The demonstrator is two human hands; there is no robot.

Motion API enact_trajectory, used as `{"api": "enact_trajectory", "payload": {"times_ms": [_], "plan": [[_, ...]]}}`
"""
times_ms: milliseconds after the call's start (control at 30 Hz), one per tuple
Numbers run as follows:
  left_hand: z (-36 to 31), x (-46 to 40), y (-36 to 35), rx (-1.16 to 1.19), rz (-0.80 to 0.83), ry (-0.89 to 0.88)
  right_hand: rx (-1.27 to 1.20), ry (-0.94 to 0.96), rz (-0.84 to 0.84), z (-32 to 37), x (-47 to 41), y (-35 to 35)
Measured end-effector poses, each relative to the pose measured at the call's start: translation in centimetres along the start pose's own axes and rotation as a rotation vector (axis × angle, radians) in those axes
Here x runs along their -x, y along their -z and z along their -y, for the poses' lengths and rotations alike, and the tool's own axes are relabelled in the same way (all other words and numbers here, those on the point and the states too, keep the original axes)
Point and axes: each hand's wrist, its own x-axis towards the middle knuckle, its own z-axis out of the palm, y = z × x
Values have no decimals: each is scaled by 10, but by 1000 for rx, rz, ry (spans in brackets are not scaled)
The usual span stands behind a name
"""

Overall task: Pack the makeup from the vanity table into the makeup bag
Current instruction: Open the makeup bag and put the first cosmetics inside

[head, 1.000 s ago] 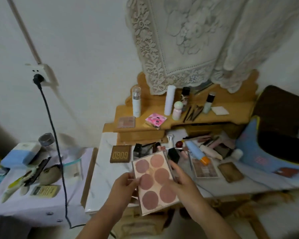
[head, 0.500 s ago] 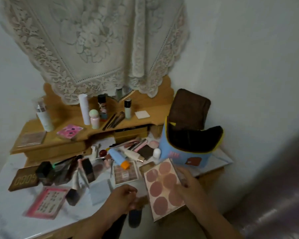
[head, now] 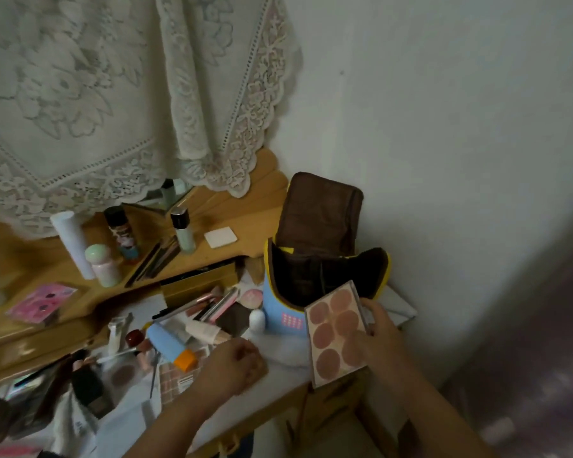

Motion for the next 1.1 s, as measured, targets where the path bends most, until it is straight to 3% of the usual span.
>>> {"api": "enact_trajectory", "payload": {"times_ms": [200,533,667,900,1100], "plan": [[-22,-79,16,10,-74,-77,46,0,-97,15,-66,-15],[-67,-165,17,49,-19,-204,179,-20,-194,26,-150,-40],[-68,-185,8,-21,-85,-196,376,-13,-170,16,-169,-50],[-61,-196,5,-31,-158,-202,966,-25,-77,-7,-185,-68],[-54,-200,2,-20,-208,-175,1034,-134,-30,-12,-199,-68]]}}
